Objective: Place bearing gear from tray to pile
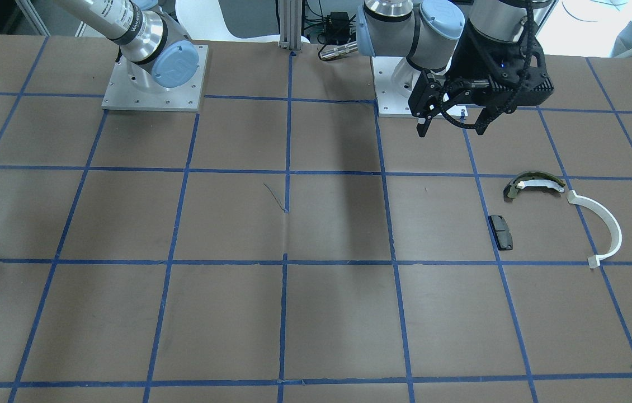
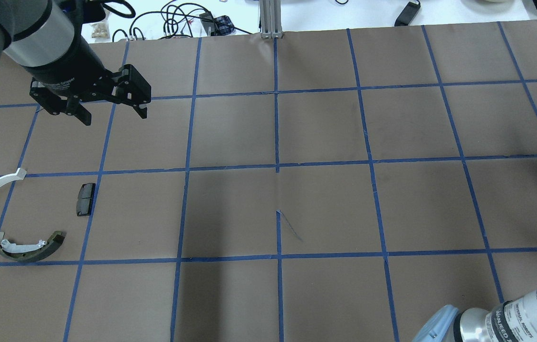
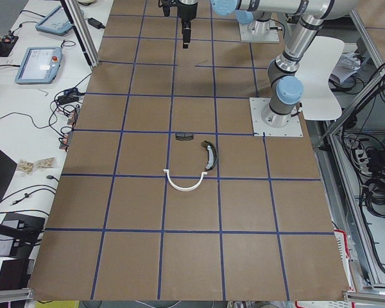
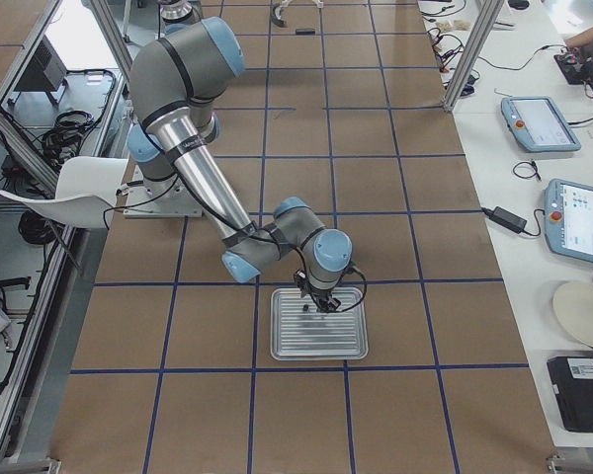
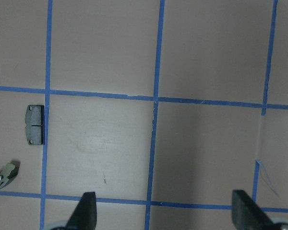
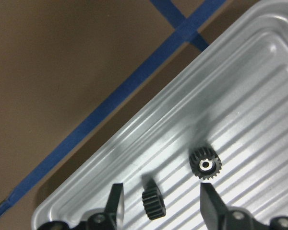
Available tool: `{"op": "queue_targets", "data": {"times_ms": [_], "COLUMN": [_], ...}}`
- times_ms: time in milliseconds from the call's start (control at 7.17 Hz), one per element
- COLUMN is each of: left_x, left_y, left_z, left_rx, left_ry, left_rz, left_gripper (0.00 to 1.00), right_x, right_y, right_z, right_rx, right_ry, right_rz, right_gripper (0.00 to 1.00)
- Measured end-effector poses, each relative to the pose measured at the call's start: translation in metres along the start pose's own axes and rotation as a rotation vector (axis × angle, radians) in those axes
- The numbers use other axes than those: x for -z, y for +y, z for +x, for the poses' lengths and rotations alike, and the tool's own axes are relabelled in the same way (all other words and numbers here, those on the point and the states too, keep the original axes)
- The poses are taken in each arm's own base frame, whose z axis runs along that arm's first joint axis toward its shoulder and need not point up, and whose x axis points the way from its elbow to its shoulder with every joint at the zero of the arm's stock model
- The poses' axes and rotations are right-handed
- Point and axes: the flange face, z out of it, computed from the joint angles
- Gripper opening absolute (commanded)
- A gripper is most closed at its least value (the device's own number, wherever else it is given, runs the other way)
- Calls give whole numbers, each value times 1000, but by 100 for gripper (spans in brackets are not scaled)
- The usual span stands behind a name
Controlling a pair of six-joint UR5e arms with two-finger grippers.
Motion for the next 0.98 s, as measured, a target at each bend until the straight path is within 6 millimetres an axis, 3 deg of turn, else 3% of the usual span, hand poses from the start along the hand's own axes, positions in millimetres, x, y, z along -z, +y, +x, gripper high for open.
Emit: {"op": "queue_targets", "data": {"times_ms": [140, 279, 419, 837, 977], "left_x": [0, 0, 0, 0, 0], "left_y": [0, 0, 0, 0, 0], "left_z": [0, 0, 0, 0, 0], "left_rx": [0, 0, 0, -1, -1], "left_ry": [0, 0, 0, 0, 0], "left_rz": [0, 0, 0, 0, 1], "left_gripper": [100, 100, 100, 100, 100], "right_x": [-2, -5, -9, -9, 6], "right_y": [1, 1, 1, 10, 13], "right_z": [0, 0, 0, 0, -1], "right_rx": [-1, -1, 0, -6, -11], "right_ry": [-1, -5, -11, -25, -14], "right_rz": [-6, -9, -10, -95, -138], "right_gripper": [47, 34, 2, 0, 0]}}
